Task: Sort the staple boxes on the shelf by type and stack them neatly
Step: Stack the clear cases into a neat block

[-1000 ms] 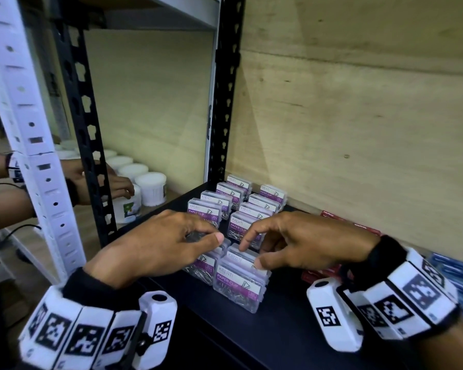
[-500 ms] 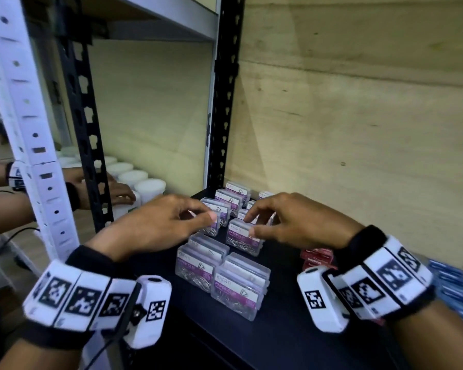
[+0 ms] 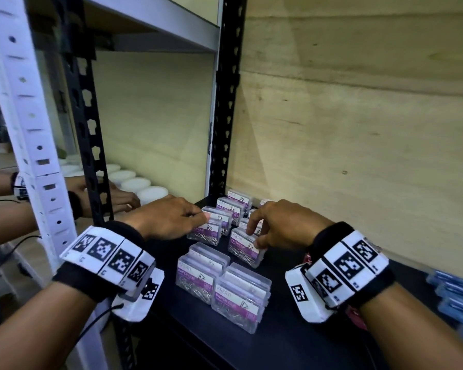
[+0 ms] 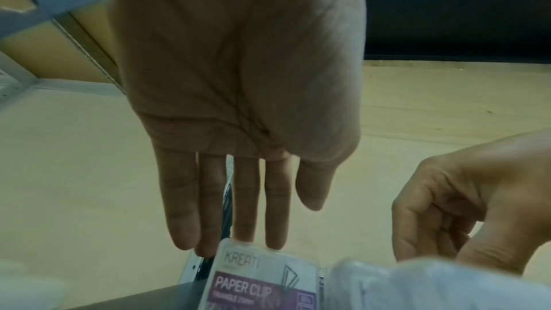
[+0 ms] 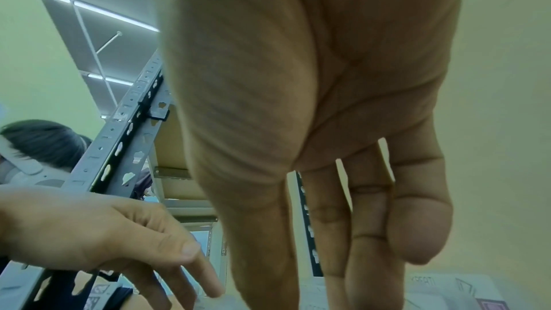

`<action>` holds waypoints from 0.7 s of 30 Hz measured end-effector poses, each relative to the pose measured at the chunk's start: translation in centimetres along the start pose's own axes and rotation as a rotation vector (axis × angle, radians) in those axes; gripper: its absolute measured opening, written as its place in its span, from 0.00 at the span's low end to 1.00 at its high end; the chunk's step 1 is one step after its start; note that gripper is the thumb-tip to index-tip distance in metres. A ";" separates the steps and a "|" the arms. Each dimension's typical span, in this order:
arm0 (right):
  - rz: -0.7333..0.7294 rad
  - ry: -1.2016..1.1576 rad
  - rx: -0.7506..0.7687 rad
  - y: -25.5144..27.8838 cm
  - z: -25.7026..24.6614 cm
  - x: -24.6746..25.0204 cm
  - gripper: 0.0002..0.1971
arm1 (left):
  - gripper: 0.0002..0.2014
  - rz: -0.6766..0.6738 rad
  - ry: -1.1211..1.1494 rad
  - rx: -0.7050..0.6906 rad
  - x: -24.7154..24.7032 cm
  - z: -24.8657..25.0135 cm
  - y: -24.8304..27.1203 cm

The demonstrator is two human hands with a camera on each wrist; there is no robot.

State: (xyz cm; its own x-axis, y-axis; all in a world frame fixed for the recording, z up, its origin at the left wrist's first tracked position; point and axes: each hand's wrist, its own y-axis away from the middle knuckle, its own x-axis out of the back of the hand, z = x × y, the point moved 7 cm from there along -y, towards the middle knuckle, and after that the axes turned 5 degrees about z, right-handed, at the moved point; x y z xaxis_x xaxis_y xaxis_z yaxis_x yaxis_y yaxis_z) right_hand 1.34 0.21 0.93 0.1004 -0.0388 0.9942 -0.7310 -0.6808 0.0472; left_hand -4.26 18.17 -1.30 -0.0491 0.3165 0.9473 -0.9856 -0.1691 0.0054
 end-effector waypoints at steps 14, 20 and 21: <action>-0.059 -0.108 -0.004 1.5 0.9 -0.3 0.16 | 0.22 -0.062 -0.103 -0.059 0.1 1.9 0.1; -0.099 -0.148 0.008 2.5 1.4 -0.7 0.15 | 0.17 -0.116 -0.097 -0.082 0.0 3.0 0.6; -0.102 -0.149 0.015 2.7 1.5 -0.7 0.14 | 0.17 -0.131 -0.107 -0.091 0.0 3.3 0.7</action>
State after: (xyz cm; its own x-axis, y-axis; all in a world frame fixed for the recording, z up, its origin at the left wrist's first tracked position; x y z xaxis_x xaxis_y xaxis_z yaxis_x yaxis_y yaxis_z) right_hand 0.30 -2.67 0.17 0.2729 -0.0763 0.9590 -0.7023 -0.6971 0.1444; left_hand -4.36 14.96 -0.19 0.0933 0.2285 0.9691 -0.9932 -0.0466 0.1067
